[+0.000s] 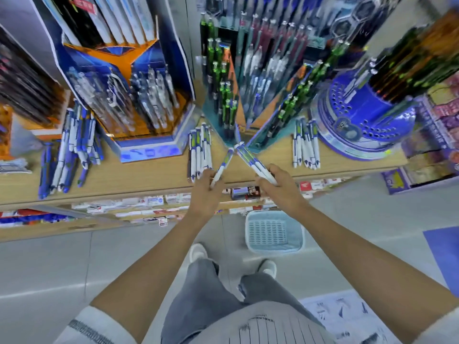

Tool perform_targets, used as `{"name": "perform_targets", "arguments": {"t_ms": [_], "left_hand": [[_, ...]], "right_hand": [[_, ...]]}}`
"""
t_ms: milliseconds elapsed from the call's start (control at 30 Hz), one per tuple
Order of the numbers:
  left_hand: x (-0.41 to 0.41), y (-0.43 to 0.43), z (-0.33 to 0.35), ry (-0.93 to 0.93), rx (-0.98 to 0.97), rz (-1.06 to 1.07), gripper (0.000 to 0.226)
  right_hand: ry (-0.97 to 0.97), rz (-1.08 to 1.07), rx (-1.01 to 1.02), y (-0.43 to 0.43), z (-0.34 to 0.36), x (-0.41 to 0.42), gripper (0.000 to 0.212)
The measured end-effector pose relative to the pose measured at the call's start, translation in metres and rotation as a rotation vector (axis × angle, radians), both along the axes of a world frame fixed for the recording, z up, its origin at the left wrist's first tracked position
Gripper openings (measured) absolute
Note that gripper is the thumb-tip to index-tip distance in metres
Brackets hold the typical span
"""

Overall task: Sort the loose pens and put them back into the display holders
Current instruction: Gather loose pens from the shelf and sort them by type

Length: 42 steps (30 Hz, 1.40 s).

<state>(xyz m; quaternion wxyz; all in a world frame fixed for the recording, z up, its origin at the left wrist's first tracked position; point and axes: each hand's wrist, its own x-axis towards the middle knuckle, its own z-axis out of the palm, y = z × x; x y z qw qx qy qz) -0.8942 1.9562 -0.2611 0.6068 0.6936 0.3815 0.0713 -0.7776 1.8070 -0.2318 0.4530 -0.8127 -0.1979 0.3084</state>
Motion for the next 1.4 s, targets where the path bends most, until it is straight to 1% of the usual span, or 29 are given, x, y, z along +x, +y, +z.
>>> {"name": "perform_targets", "arguments": {"t_ms": [100,167,233,300,367,433,500,567,667,733,800,900,1000,1100,1200,1300,1400], "left_hand": [[0.014,-0.055,0.005,-0.048,0.006,0.009,0.004],[0.023,-0.079,0.005,-0.070,-0.002,-0.015,0.010],[0.040,-0.108,0.006,-0.105,0.002,-0.024,0.016],[0.057,-0.128,0.010,-0.099,0.010,-0.019,0.011],[0.077,-0.143,0.014,-0.078,0.017,-0.022,0.009],[0.097,-0.150,0.016,-0.070,-0.006,-0.024,0.007],[0.117,-0.152,0.018,-0.044,0.016,-0.022,0.008],[0.139,-0.150,0.019,-0.022,0.039,-0.007,0.009],[0.169,-0.142,0.016,0.019,0.087,0.009,0.015],[0.184,-0.135,0.015,0.071,0.145,0.004,0.021],[0.193,-0.129,0.011,0.087,0.157,-0.006,0.023],[0.204,-0.122,0.004,0.104,0.172,-0.094,0.024],[0.208,-0.118,-0.007,0.093,0.290,-0.211,0.020],[0.206,-0.118,-0.009,0.117,0.407,-0.268,0.044],[0.202,-0.118,-0.011,0.106,0.508,-0.327,0.052],[0.199,-0.117,-0.011,0.129,0.528,-0.375,0.056],[0.193,-0.117,-0.010,0.148,0.505,-0.365,0.057]], "right_hand": [[-0.018,0.014,0.012,-0.057,0.005,0.016,0.009],[-0.029,-0.012,0.017,-0.082,0.003,0.027,0.003],[-0.055,-0.058,-0.002,-0.110,0.001,0.044,0.013],[-0.076,-0.085,-0.046,-0.128,0.000,0.061,0.015],[-0.078,-0.119,-0.049,-0.140,0.001,0.079,0.017],[-0.097,-0.172,-0.039,-0.142,0.005,0.095,0.020],[-0.108,-0.226,-0.030,-0.137,0.007,0.112,0.023],[-0.113,-0.264,-0.040,-0.130,0.005,0.129,0.019],[-0.145,-0.254,-0.104,-0.116,-0.003,0.150,0.009],[-0.130,-0.245,-0.123,-0.103,-0.010,0.159,0.010],[-0.103,-0.234,-0.128,-0.090,-0.016,0.166,0.014],[-0.084,-0.212,-0.121,-0.075,-0.023,0.174,0.017],[-0.117,-0.187,-0.103,-0.070,-0.023,0.175,0.031],[-0.189,-0.124,-0.087,-0.073,-0.022,0.171,0.047],[-0.277,-0.055,-0.141,-0.077,-0.031,0.169,0.064],[-0.307,0.043,-0.214,-0.076,-0.033,0.166,0.071],[-0.309,0.081,-0.209,-0.076,-0.032,0.162,0.073]]}}
